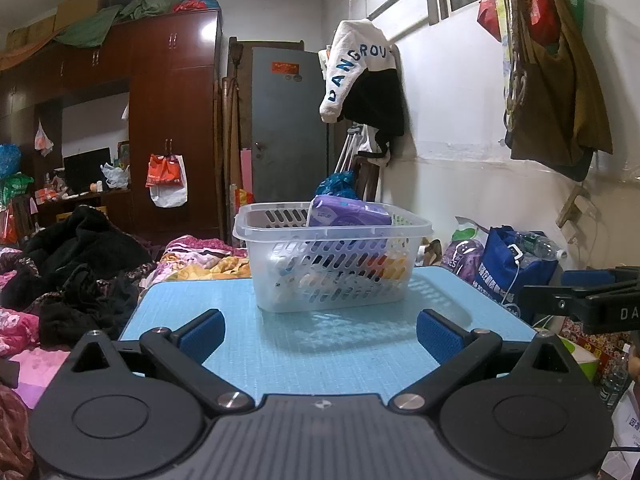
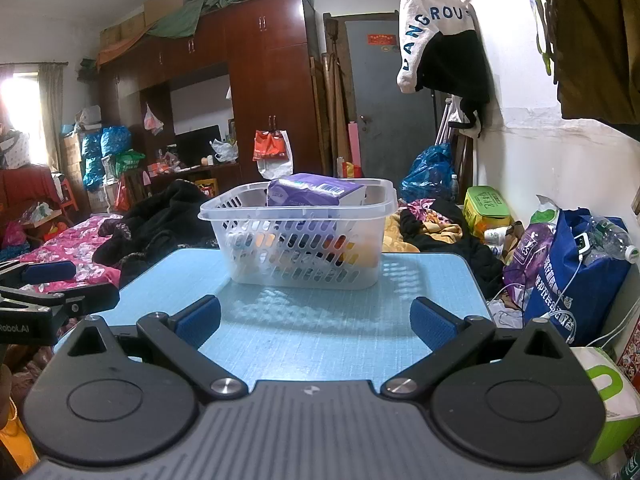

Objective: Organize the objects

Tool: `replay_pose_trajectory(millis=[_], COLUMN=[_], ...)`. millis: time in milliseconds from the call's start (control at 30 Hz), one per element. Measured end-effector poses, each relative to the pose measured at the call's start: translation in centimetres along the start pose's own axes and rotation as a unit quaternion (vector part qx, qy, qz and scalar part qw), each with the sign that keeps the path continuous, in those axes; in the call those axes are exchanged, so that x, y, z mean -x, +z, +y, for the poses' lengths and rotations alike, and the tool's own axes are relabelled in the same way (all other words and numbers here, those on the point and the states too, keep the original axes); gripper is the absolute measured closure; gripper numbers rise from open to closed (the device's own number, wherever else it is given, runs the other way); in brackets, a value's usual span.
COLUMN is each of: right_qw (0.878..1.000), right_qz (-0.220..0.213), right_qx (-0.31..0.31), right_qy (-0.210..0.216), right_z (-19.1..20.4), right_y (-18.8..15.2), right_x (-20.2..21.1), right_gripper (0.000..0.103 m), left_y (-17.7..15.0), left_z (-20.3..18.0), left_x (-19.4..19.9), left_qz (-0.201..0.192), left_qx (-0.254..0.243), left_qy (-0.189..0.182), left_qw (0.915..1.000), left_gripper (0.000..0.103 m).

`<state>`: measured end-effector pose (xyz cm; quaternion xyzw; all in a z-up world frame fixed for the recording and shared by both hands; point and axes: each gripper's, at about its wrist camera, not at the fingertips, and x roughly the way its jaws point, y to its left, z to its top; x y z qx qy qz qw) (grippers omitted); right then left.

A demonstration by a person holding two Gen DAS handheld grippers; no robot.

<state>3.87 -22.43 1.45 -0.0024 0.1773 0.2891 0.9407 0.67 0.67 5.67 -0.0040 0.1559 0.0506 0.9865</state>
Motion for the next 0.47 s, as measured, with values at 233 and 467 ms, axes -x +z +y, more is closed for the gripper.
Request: replay_pose_trajectory(millis=[233, 467], right_qw=[1.0, 1.0], right_qz=[0.0, 0.0], right_qx=[0.001, 0.001], right_qy=[0.0, 0.001], right_z=[0.05, 0.07], right_y=[-0.04, -0.31], right_x=[-0.01, -0.24], right_gripper=[0.0, 0.0], left_y=[-0.01, -0.05], left_z=[-0.2, -0.45], left_x=[-0.07, -0.06], left_qz=[-0.004, -0.011], left_qx=[-0.009, -0.016], left_qy=[0.002, 0.004], left_qw=[0.9999, 0.9998], left_gripper=[0.0, 0.0])
